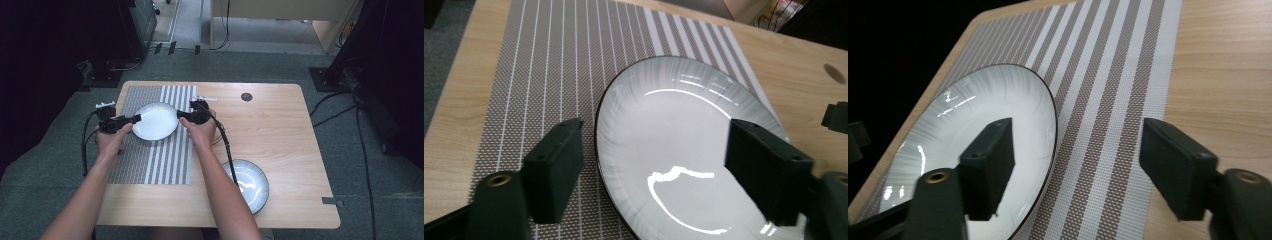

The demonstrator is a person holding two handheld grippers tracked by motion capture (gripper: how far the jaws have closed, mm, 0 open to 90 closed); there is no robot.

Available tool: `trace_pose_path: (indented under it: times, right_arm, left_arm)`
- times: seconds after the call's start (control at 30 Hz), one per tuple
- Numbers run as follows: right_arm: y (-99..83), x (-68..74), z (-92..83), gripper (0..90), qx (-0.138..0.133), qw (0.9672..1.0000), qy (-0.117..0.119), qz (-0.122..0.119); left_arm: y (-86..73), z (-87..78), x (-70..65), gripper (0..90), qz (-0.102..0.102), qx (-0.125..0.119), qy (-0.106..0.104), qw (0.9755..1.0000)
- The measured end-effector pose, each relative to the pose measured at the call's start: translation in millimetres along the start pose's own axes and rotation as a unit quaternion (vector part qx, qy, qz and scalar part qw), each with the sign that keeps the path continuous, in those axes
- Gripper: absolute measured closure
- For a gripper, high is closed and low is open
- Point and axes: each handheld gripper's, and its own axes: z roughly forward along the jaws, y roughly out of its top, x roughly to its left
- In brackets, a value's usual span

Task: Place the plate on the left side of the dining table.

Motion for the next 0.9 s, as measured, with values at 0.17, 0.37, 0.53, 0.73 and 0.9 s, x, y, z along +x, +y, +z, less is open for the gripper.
trace_pose_path:
  times: [0.17, 0.37, 0.53, 0.73, 0.9]
  right_arm:
    - [2.5, -4.7, -16.0, 27.5, -0.003, 1.0, -0.001, 0.009]
    - [1.4, -11.0, -40.1, 26.5, -0.009, 0.9997, 0.021, -0.006]
    - [1.9, -14.6, -56.4, 24.6, -0.008, 0.9996, 0.025, -0.008]
    - [3.6, -17.0, -79.0, 21.7, -0.018, 0.999, 0.012, -0.038]
    - [2.3, -22.2, -95.9, 20.1, -0.023, 0.9984, 0.013, -0.051]
  left_arm:
    - [2.7, -14.7, -5.4, 10.0, 0.007, -0.017, -0.004, 0.9998]
    - [-0.3, -25.0, -11.1, 10.0, 0.006, -0.013, -0.002, 0.9999]
    - [-6.2, -31.2, -18.3, 10.0, 0.016, -0.011, -0.005, 0.9998]
    - [-15.8, -39.6, -28.1, 10.0, 0.023, -0.012, -0.011, 0.9996]
    - [-25.6, -45.4, -32.4, 10.0, 0.028, -0.014, -0.015, 0.9994]
